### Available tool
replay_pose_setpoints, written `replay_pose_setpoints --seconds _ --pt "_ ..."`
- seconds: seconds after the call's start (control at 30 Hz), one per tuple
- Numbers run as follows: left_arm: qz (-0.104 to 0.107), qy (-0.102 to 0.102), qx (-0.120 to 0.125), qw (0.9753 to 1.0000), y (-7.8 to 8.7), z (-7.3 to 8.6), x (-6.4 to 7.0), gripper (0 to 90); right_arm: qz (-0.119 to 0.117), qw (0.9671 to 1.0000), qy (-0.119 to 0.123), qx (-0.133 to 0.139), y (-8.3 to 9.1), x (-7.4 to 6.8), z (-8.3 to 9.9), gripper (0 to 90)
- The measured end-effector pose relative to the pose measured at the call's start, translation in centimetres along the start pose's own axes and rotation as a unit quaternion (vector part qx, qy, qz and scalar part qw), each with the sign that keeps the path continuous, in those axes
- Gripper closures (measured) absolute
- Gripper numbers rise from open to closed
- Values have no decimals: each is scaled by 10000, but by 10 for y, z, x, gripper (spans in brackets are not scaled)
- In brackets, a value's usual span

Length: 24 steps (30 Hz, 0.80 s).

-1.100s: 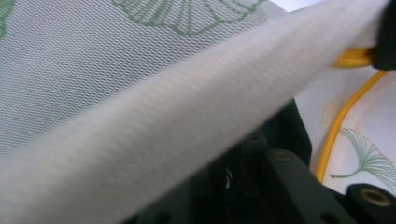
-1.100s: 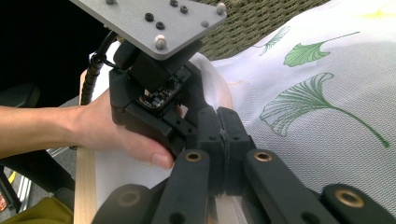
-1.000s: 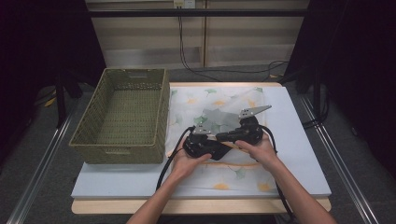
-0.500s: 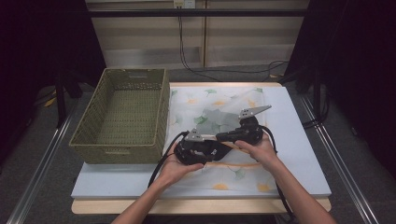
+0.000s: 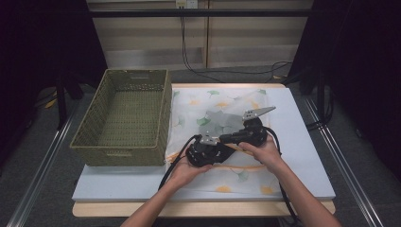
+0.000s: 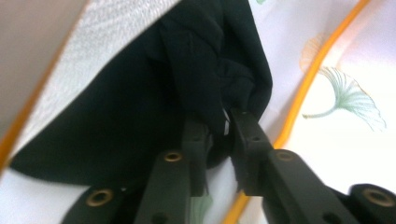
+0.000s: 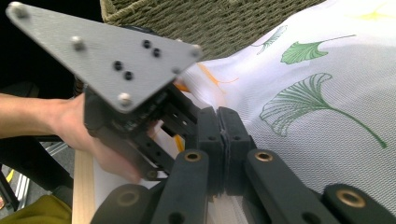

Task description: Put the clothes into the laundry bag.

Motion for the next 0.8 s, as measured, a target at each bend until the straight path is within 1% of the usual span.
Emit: replay_pose_setpoints --seconds 0.03,0.07,0.1,0.13,0.17,0.2,0.23,0.27,0.37,0.4,0.43,0.47,0.5,0.53,0.57,0.6,0.63,0.67,0.7,0.73,0.77,0.8 --pt "4 54 77 10000 -3 -2 0 803 3 10000 10 -2 0 0 0 894" --pt "19 67 83 9999 -4 -3 -1 839 4 10000 8 -5 1 0 0 894" --pt "-24 124 148 9998 -6 -4 -3 849 -3 10000 0 -10 1 0 1 894" --pt "-36 198 146 9997 -7 -5 -4 852 -6 10000 -5 -17 1 0 1 894" --pt "-78 220 181 9996 -8 -6 -5 852 -15 10000 -1 -29 1 0 2 895" --pt "-148 270 299 9991 -10 -9 -5 853 -17 10000 -10 -41 1 0 2 895" --pt "-153 314 315 9989 -11 -10 -5 853 -27 10000 -9 -36 2 0 2 895" --pt "-206 341 393 9984 -12 -13 -7 852 -25 10000 -8 -27 2 1 2 895" --pt "-232 482 572 9969 -16 -17 -8 845 -39 10000 -26 -16 3 1 2 895" --pt "-211 466 533 9973 -17 -16 -9 830 -45 10000 -33 -26 3 1 2 895" --pt "-187 522 516 9971 -16 -16 -9 813 -46 10000 -36 -32 2 2 3 896" --pt "-157 505 521 9972 -16 -16 -8 802 -47 10000 -36 -51 2 2 3 896" --pt "-167 468 464 9977 -13 -15 -7 790 -44 10000 -26 -62 2 2 4 896" --pt "-167 468 464 9977 -13 -15 -7 767 -44 10000 -26 -62 2 2 4 896" --pt "-118 462 469 9978 -9 -15 -6 767 -44 10000 -32 -66 3 2 4 896" --pt "-167 384 420 9982 -6 -15 -5 749 -46 10000 -31 -68 3 3 4 896" --pt "-301 114 385 9987 -1 -15 -4 727 -33 10000 -46 -65 3 4 5 896" --pt "-259 70 334 9991 2 -14 -2 719 -33 10000 -37 -70 3 4 5 896" --pt "-214 84 296 9993 5 -14 1 708 -31 10000 -56 -76 3 5 5 896" --pt "-225 -7 314 9993 10 -13 3 706 -26 9999 -63 -79 3 5 5 896" --pt "-225 -7 314 9993 10 -13 3 706 -26 9999 -63 -79 3 5 5 896" --pt "-229 -18 330 9992 14 -13 3 706 -23 9999 -65 -75 3 5 5 896"
Point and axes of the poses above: each handheld gripper's, and its own axes: y roughly backward along the jaws, z roughly out of its underside, x roughly to its right, the point moved 8 cm from there along -y, roughly forward along the jaws, and after that the axes turned 6 degrees about y, right-handed, at the moved point
